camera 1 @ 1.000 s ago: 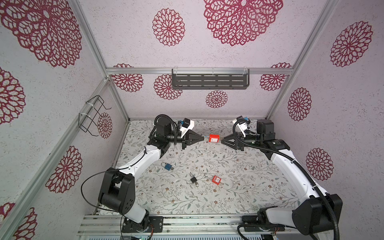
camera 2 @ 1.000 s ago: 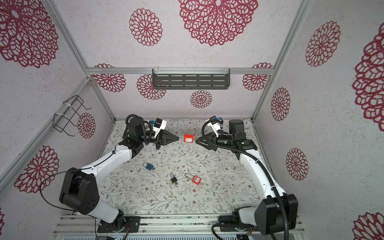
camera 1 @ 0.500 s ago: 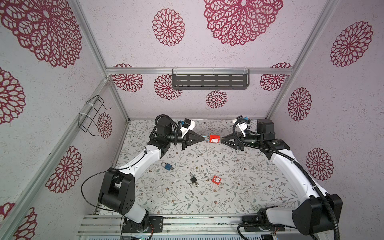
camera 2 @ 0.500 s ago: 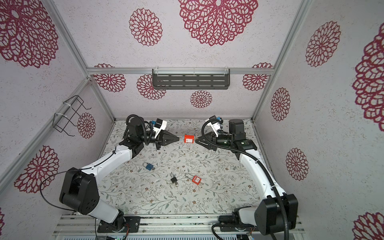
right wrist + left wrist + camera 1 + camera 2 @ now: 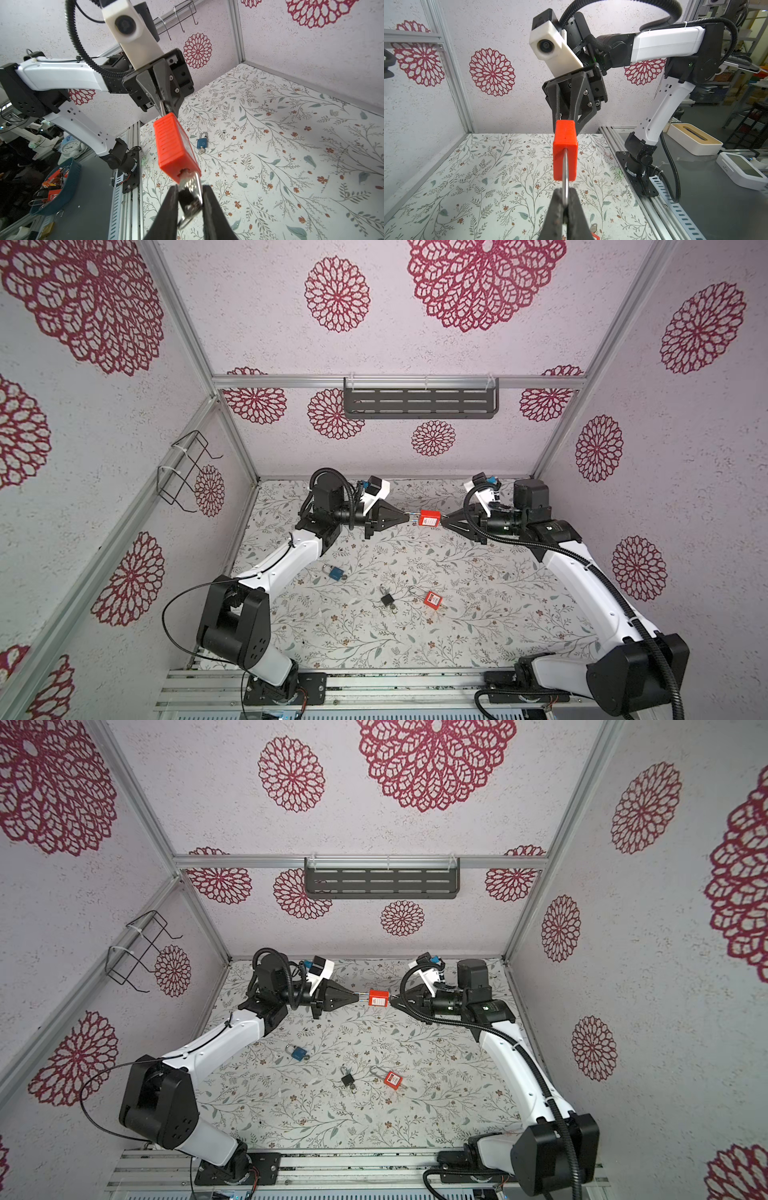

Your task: Lock with the key

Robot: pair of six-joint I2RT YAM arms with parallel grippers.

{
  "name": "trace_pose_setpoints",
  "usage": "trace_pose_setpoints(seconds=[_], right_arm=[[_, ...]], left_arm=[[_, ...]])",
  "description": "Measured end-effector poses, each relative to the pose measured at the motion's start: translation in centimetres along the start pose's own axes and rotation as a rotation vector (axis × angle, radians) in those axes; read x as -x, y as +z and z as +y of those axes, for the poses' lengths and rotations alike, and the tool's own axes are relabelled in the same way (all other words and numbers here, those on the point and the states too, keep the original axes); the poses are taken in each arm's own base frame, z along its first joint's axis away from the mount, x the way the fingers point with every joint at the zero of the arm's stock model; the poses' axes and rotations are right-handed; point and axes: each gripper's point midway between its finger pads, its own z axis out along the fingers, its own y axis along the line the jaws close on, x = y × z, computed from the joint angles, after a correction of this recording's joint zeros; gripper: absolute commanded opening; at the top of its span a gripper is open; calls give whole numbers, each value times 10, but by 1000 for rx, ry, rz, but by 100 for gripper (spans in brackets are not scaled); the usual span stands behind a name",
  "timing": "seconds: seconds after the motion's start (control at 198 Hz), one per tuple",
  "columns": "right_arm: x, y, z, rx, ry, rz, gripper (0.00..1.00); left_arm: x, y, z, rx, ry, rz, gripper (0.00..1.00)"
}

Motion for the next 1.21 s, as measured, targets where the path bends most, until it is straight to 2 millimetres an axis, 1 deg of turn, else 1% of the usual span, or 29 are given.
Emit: trace_pose_setpoints(seconds=[0.378,0.63,0.882,0.968,1.039,1.119,1.21], right_arm=[[-3,-2,4,-58,-132,12,22],[1,-6,11,-120,-294,-3,20],[3,-9,14,-192,-465,-10,20],[4,-9,12,-206,-492,-7,19],[3,-8,10,-219,-506,-2,19],[-1,-8,5,-240,-514,10,19],[-5,-8,-1,-260,-517,22,17]], left_arm=[[1,1,-3,-20,-29,-4,0],[8,1,-4,-38,-39,-26,0],[13,4,-1,-64,-54,-65,0],[12,4,0,-60,-58,-64,0],[6,6,3,-38,-61,-42,0],[1,10,7,-9,-54,6,0],[3,14,5,3,-35,53,0]])
